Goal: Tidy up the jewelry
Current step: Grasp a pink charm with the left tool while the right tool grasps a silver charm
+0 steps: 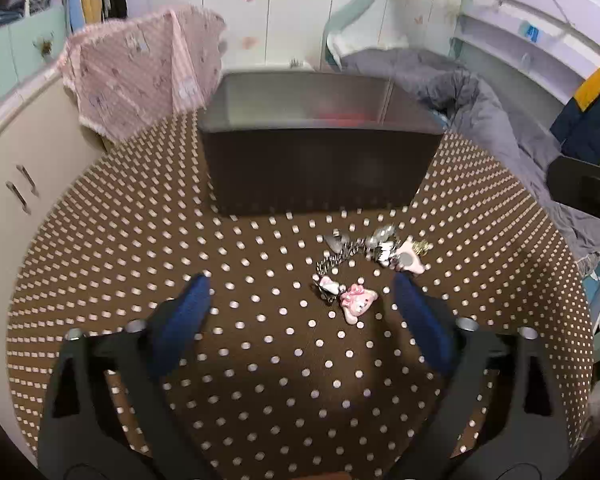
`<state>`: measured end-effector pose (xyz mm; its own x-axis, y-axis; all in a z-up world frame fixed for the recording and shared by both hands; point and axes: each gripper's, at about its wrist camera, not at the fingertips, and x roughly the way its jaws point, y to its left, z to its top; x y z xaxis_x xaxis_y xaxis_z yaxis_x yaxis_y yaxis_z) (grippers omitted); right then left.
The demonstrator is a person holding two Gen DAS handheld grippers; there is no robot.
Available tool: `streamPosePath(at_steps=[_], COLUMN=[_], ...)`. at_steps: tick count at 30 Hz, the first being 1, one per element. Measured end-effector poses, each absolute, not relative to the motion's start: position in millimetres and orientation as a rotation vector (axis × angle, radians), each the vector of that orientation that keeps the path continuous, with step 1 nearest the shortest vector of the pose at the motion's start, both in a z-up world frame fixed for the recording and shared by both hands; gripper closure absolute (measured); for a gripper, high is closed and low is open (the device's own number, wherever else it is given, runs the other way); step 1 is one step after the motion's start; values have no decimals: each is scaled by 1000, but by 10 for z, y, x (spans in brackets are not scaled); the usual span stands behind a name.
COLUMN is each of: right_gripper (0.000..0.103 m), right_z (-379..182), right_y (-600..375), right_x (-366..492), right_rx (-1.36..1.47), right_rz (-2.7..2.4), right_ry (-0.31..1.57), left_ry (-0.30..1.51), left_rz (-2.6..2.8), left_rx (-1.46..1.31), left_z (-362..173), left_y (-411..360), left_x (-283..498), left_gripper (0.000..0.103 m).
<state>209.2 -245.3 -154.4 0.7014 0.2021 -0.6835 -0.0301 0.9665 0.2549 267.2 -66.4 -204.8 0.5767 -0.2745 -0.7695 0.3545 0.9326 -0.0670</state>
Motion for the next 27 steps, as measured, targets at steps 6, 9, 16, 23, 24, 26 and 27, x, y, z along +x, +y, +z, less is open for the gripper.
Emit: streamPosePath(at_steps=[6, 9, 16, 23, 24, 26, 27], right_gripper=[7, 7, 7, 22, 31, 43, 47], right_z=[-1671, -1740, -1892, -2005, -2028, -2072, -2076], right_y=[-2445, -2414, -2263, -2009, -1967, -1884, -1858], right_x=[2136, 2149, 2171, 2238, 2265, 2324, 2343], right_rx=[238, 232, 182, 118, 112, 97, 93], right_rz=[144, 150, 183, 261, 278, 303, 311], right_ry=[818, 834, 876, 894, 901, 915, 914], left_ry=[883, 889, 882, 880, 881, 879, 879], left_rz=[-425, -449, -440, -431, -427, -424, -423], left_rx=[70, 52, 55, 74, 78, 85, 86], left_z=[-2046, -2051, -2056, -2063, -2057, -2055, -2054], left_y=[-565, -442, -308, -319, -343, -358, -365], left_x=[2648, 2630, 2573, 2564, 2554, 2537, 2531], left_gripper=[72, 81, 81, 81, 80, 80, 80])
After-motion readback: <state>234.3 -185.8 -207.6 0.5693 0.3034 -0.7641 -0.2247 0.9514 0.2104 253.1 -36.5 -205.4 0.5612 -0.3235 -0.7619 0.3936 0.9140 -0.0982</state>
